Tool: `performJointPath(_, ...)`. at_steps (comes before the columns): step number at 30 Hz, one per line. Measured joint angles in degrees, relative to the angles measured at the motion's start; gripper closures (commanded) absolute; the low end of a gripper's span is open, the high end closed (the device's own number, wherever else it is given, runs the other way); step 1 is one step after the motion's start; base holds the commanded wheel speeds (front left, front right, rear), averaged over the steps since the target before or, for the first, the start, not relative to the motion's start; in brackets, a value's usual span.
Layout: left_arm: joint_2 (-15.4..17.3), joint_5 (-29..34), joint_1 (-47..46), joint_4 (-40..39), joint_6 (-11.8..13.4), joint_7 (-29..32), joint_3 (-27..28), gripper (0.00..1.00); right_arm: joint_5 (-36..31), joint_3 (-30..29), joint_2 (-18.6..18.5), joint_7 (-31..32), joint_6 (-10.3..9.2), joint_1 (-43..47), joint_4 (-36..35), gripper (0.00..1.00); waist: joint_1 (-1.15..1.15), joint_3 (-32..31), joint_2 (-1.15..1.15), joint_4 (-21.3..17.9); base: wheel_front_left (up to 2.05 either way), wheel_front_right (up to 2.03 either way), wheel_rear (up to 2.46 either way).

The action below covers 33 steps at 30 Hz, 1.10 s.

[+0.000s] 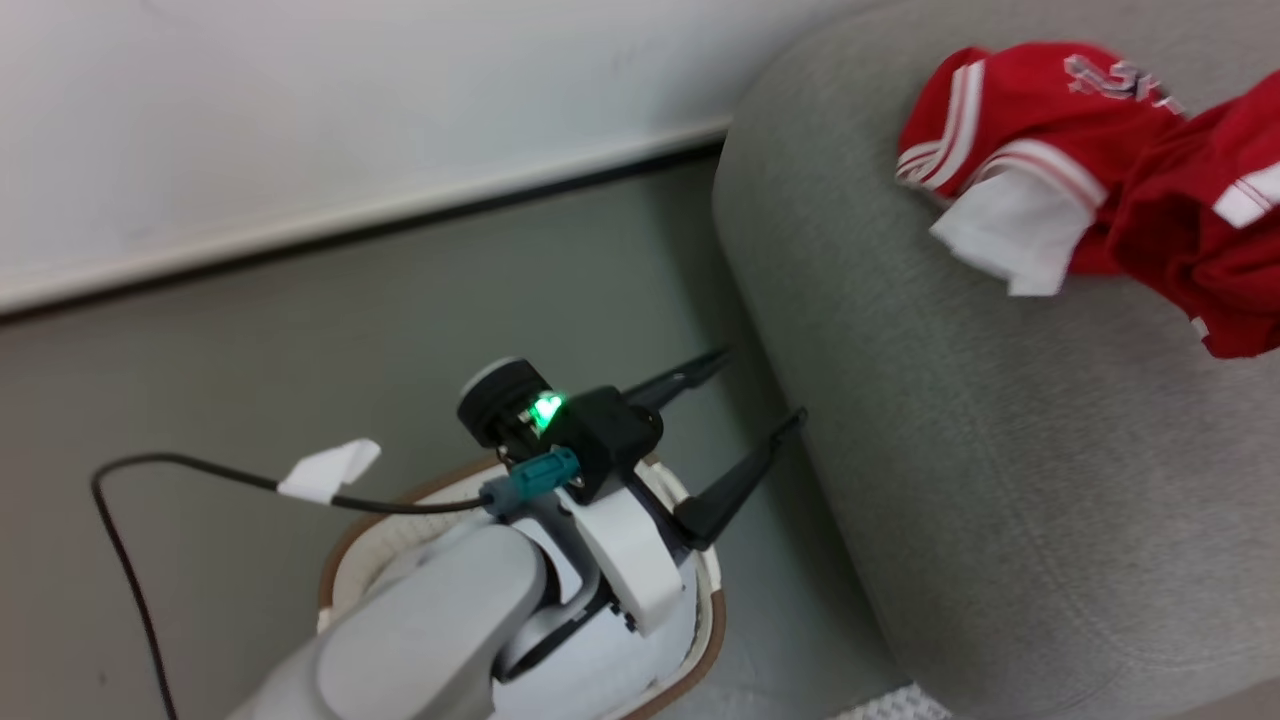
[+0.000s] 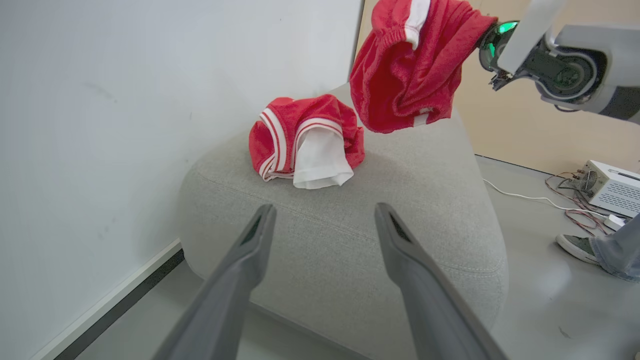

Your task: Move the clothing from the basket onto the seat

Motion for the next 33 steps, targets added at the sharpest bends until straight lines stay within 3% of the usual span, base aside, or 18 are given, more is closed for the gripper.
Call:
performJointPath(4, 2.46, 1.48, -2.19, -1.86, 0.45, 1.32, 0.59, 0.0, -3.09, 1.03, -2.97, 2.12, 0.0, -5.26, 6.76, 1.0, 0.01, 6.18, 0.0, 1.64, 0.0, 0.0, 0.0)
performJointPath(11, 2.94, 1.85, -3.61, -2.31, 0.83, 1.18, 1.38, 0.0, -4.77, 4.43, -8.93, 9.01, 0.0, -11.32, 17.56, 1.0, 0.01, 13.77, 0.0, 5.48, 0.0, 0.0, 0.0)
performJointPath(17, 3.18, 1.3, -3.97, -1.19, 0.81, 0.2, 1.86, 0.0, 3.6, 15.59, -12.37, 21.7, 0.0, -12.4, 22.32, 0.98, 0.01, 15.68, 0.0, 8.17, 0.0, 0.0, 0.0)
performJointPath(19, 3.04, 1.21, -4.03, -0.67, 0.82, -0.24, 1.89, 0.0, 6.87, 18.18, -14.26, 24.72, 0.0, -12.7, 22.6, 0.74, 0.0, 15.43, 0.0, 8.39, 0.0, 0.0, 0.0)
performJointPath(23, 2.41, 0.86, -4.15, 0.29, 0.85, -0.91, 1.78, 0.0, 11.12, 21.65, -16.55, 26.7, 0.0, -12.84, 22.8, 0.04, 0.0, 14.11, 0.0, 8.52, 0.0, 0.0, 0.0)
performJointPath(24, 2.29, 0.8, -4.13, 0.67, 0.86, -1.26, 1.74, 0.0, 11.78, 22.47, -16.92, 26.92, 0.0, -12.85, 22.85, 0.0, 0.0, 13.6, 0.0, 8.51, 0.0, 0.0, 0.0)
performJointPath(29, 1.13, -0.12, -2.71, 3.1, 0.94, -2.86, 1.43, 0.0, 13.07, 25.36, -19.36, 26.97, 0.0, -12.78, 23.95, 0.0, 0.0, 9.87, 0.0, 8.38, 0.0, 0.0, 0.0)
performJointPath(33, 0.26, -1.92, -0.22, 5.82, 1.08, -4.28, 1.53, 0.0, 14.59, 28.93, -20.58, 30.47, 0.0, -11.22, 24.19, 0.0, -0.01, 5.36, 0.0, 8.09, 0.0, 0.0, 0.0)
